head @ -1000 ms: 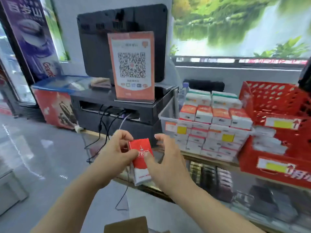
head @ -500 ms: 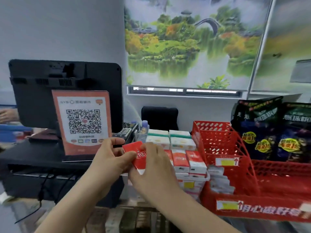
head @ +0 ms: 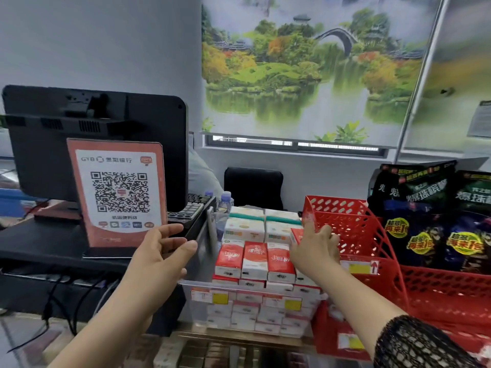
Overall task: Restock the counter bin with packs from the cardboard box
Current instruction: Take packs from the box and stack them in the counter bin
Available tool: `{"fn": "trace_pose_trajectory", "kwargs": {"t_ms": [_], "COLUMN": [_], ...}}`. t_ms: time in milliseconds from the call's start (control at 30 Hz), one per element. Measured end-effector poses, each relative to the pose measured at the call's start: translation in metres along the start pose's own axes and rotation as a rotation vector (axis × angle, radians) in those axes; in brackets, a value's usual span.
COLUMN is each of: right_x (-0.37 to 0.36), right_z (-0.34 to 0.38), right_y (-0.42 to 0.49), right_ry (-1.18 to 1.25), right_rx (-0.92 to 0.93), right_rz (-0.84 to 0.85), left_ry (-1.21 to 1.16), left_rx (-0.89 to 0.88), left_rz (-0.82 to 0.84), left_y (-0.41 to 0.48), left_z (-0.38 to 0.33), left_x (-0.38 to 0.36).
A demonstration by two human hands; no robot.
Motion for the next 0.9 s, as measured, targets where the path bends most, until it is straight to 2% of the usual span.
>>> {"fn": "trace_pose_trajectory", "kwargs": {"t_ms": [433,533,633,700,800,900], "right_x": [-0.023,-0.011,0.018,0.033,0.042,0.029], "right_z": [-0.005,0.0,0.026,0.056,0.109,0.153], "right_y": [0.0,-0.002,-0.01,-0.022,-0.059,-0.112], "right_ry": [-0.118,-0.163,0.076,0.344,0.754,0.901], "right_rx": [-0.072,-0.031,0.08,0.154,0.266,0.432], "right_rz": [-0.015,-0.135,-0.39,-0.429,-0.278,-0.054], "left_ry": [0.032,0.027,0.024,0.03,0.048,0.095], "left_rx": [0.035,0.039,0.031,0.024,0.028,0.044], "left_rz": [-0.021,-0.026,-0.043,-0.055,-0.079,-0.12], "left_y": [0.015,0.016,0.017,0.016,0.012,0.007], "left_z": [0.024,0.025,0.025,0.024,0.024,0.034], "left_x": [0.02,0.023,0.027,0.031,0.044,0.068]}}
Point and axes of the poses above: each hand's wrist, its own y-axis towards the middle knuckle, its own x-axis out of the back of the hand, z = x × y, the point moved 5 cm from there along y, towards the middle knuckle, and after that the axes turned 10 degrees about -z, right-handed, at the moved point
